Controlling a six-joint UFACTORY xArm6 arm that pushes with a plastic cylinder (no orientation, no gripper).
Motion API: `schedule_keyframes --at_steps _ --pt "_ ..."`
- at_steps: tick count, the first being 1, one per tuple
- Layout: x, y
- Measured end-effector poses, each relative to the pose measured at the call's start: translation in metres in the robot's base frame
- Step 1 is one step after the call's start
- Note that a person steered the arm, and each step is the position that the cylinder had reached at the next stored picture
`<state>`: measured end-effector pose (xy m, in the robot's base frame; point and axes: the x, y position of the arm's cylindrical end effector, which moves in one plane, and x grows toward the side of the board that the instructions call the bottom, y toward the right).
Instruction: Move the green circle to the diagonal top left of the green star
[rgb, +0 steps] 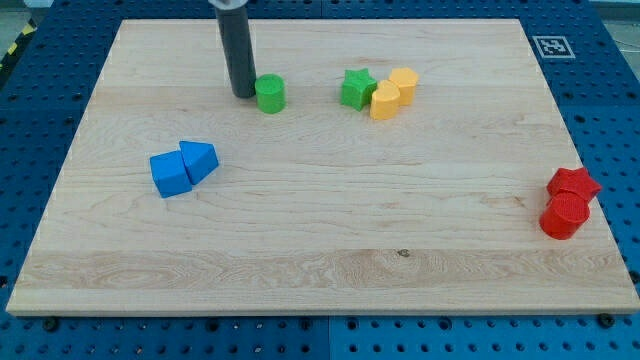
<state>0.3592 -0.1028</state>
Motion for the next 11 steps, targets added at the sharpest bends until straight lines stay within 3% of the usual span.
schedule_keyframes --at_steps 1,2,3,4,6,7,9,11 --pt "0.032 0.013" --pt "0.02 0.059" --pt "-0.02 0.078" --pt "-0.032 0.087" --pt "0.03 0.06" --pt "0.021 0.031" --pt "-0.048 0.029" --pt "-0.043 -0.025"
